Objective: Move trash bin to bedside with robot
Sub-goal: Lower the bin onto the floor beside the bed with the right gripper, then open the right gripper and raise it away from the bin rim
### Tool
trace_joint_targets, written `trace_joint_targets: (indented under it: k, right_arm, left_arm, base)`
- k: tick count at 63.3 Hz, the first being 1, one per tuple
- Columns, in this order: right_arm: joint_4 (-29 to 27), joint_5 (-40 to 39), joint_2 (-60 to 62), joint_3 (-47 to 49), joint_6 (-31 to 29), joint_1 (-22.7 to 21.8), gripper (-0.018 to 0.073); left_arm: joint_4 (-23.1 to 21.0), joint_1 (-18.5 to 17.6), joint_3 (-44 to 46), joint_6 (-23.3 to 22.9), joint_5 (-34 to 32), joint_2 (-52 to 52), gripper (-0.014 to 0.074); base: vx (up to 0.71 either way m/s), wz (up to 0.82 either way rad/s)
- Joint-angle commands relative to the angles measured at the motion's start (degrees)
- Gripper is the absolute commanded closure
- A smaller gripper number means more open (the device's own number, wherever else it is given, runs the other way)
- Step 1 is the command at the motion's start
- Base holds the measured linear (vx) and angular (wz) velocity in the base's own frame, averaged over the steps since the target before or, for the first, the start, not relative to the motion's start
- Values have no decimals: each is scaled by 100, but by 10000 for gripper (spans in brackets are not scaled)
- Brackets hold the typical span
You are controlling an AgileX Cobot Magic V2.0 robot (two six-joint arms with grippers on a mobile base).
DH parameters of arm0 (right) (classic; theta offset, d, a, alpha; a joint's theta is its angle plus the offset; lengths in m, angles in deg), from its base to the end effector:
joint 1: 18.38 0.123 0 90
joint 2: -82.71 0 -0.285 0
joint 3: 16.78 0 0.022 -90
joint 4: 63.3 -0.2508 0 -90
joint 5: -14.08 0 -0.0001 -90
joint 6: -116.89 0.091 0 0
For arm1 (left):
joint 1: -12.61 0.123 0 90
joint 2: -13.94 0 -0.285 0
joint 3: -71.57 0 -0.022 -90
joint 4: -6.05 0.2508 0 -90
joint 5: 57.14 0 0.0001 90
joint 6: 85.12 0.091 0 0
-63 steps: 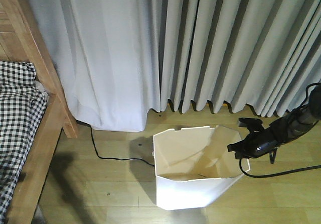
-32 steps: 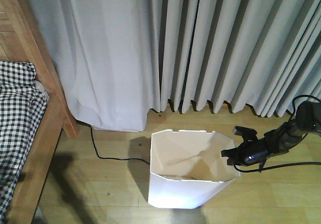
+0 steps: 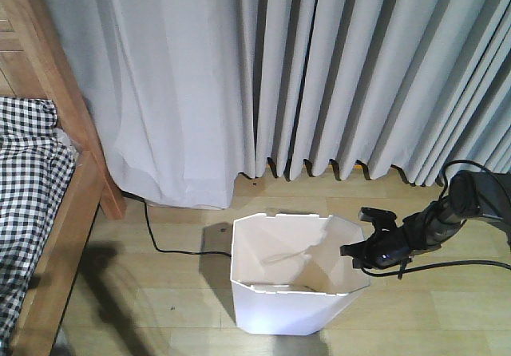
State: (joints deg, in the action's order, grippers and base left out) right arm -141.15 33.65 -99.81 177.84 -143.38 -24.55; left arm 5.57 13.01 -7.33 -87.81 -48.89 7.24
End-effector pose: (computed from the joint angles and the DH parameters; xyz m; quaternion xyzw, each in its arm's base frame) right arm 0.3715 -0.0101 -0.2153 0.0147 0.9838 0.1596 0.0805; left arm 0.0561 0.0003 0.1912 -0.0223 0.7301 -0.0169 0.6827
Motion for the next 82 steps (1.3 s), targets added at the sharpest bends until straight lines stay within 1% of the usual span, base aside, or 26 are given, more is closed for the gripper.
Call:
trace_joint_targets:
  k: [1, 9, 16, 34, 44, 50, 55, 61, 70, 75, 82]
  right_arm:
    - [-332, 699, 463, 102, -28, -12, 556]
    - [-326, 572, 463, 102, -28, -12, 531]
    - [-310, 533, 463, 102, -28, -12, 484]
    - [-263, 570, 364, 79, -24, -12, 281]
    - [-42, 576, 370, 80, -24, -34, 147]
    - [47, 558, 397, 80, 58, -80, 95]
    - [181, 594, 434, 80, 188, -118, 76]
    - [464, 587, 536, 80, 482, -196, 76]
    - [1107, 602, 714, 80, 1236, -349, 76]
    - [1572, 645, 826, 80, 1527, -455, 76]
    - [2237, 779, 1067, 78, 2102, -518, 76]
  left_arm:
    - [-51, -17, -158, -53, -407, 56, 602]
    - [-51, -17, -158, -53, -407, 56, 602]
    - [-51, -17, -158, -53, -407, 56, 602]
    - [-51, -17, -158, -53, -407, 56, 602]
    - [-51, -17, -158, -53, -407, 56, 602]
    - [-51, -17, -158, -53, -407, 56, 602]
    - [-51, -17, -158, -53, -407, 56, 602]
    - [-51, -17, -158, -53, -407, 56, 602]
    - [-51, -17, -158, -53, -407, 56, 602]
    - [-51, -17, -158, -53, -407, 56, 602]
    - [-51, -17, -158, -53, -407, 56, 602]
  base:
    - [0, 0]
    - [0, 0]
    - [0, 0]
    - [0, 0]
    - [0, 0]
    - [0, 0]
    - [0, 0]
    - [0, 0]
    - [0, 0]
    - [0, 0]
    - [0, 0]
